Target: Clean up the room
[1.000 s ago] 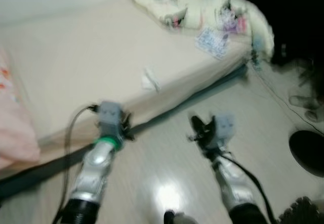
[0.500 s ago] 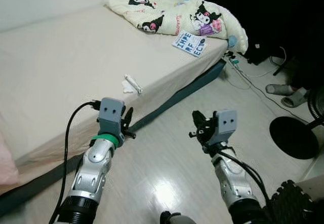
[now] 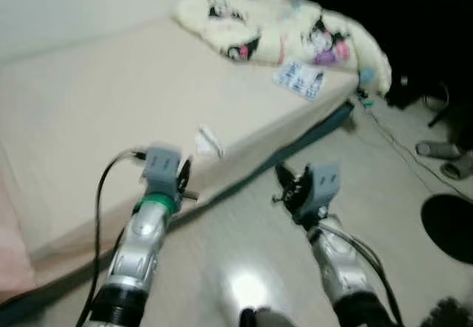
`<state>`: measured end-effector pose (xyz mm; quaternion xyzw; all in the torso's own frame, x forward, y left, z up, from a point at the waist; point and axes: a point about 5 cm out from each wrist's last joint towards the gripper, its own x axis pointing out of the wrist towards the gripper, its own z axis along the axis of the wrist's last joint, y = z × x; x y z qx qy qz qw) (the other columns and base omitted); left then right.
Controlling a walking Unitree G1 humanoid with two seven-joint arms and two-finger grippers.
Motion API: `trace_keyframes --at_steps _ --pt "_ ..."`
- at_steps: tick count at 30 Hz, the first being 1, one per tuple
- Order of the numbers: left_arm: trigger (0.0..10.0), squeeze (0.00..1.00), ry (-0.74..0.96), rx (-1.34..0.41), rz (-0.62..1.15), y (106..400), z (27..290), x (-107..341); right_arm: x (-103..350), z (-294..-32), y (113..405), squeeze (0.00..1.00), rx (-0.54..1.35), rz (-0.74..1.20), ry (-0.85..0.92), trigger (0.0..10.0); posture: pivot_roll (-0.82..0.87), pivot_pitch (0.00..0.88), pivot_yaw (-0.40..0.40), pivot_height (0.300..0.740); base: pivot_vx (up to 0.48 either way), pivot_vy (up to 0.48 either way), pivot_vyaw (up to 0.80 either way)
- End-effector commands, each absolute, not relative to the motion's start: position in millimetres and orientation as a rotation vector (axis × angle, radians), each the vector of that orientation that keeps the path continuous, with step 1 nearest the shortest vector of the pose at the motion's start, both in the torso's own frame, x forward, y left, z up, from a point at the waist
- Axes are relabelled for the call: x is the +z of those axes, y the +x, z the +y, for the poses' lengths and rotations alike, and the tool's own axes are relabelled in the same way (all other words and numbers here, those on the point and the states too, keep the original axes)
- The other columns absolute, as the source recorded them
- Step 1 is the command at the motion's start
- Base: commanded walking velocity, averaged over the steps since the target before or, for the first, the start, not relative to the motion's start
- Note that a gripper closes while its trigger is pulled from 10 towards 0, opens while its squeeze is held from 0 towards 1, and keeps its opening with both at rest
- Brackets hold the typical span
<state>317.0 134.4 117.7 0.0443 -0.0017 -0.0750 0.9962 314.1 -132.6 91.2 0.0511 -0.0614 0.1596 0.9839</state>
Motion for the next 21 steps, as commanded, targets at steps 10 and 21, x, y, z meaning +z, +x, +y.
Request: trace_keyframes --at_steps 10,21 --pt "10.0 0.00 0.105 -0.128 0.026 314.0 141.1 108.5 84.7 -127.1 310.8 0.00 0.335 -0.100 0.109 10.0 0.01 0.085 0.014 0.740 0.441 0.000 0.00" --pt "10.0 0.00 0.124 -0.213 0.092 303.5 134.8 93.7 80.3 -132.3 310.1 0.00 0.309 -0.080 0.090 10.0 0.01 0.091 0.015 0.740 0.193 0.000 0.00"
